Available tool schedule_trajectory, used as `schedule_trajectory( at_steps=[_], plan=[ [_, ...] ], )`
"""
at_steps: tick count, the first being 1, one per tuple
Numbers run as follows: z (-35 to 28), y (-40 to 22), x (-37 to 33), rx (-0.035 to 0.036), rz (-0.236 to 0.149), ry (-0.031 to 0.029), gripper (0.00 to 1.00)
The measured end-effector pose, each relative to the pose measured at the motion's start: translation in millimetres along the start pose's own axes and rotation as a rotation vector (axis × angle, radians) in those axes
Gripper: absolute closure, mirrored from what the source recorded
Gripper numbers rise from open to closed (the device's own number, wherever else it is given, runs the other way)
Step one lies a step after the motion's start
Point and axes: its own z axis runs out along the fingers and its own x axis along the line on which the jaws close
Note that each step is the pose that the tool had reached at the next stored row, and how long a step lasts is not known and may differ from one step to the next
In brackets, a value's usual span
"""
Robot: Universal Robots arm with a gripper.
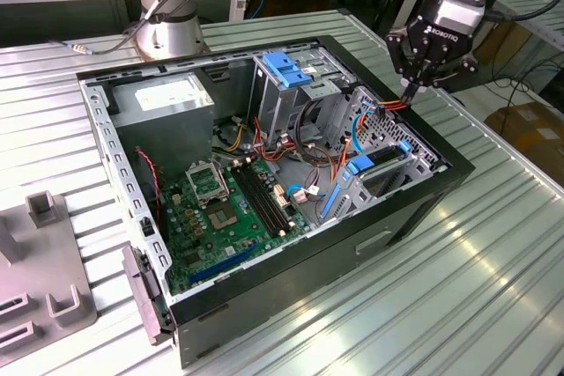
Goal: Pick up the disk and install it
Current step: 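Insert the first disk wire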
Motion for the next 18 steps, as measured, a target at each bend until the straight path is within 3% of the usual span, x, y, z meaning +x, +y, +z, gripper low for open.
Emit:
schedule_trajectory(
  at_steps=[3, 6, 8, 9, 11, 12, 13, 18],
  plan=[
    [0.2, -3.1, 2.2, 0.0037, -0.066, -0.0005, 0.9],
    [0.3, -5.5, 3.8, 0.0049, -0.088, -0.0005, 0.89],
    [0.4, -7.3, 4.6, 0.0059, -0.106, -0.0007, 0.84],
    [0.3, -7.8, 4.9, 0.0063, -0.115, -0.0007, 0.76],
    [0.5, -8.8, 5.5, 0.008, -0.144, -0.0009, 0.75],
    [0.6, -8.9, 5.5, 0.0092, -0.166, -0.001, 0.75],
    [0.8, -9.0, 5.6, 0.0109, -0.196, -0.0012, 0.69],
    [1.9, -8.6, 5.3, 0.0161, -0.293, -0.0017, 0.69]
  ],
)
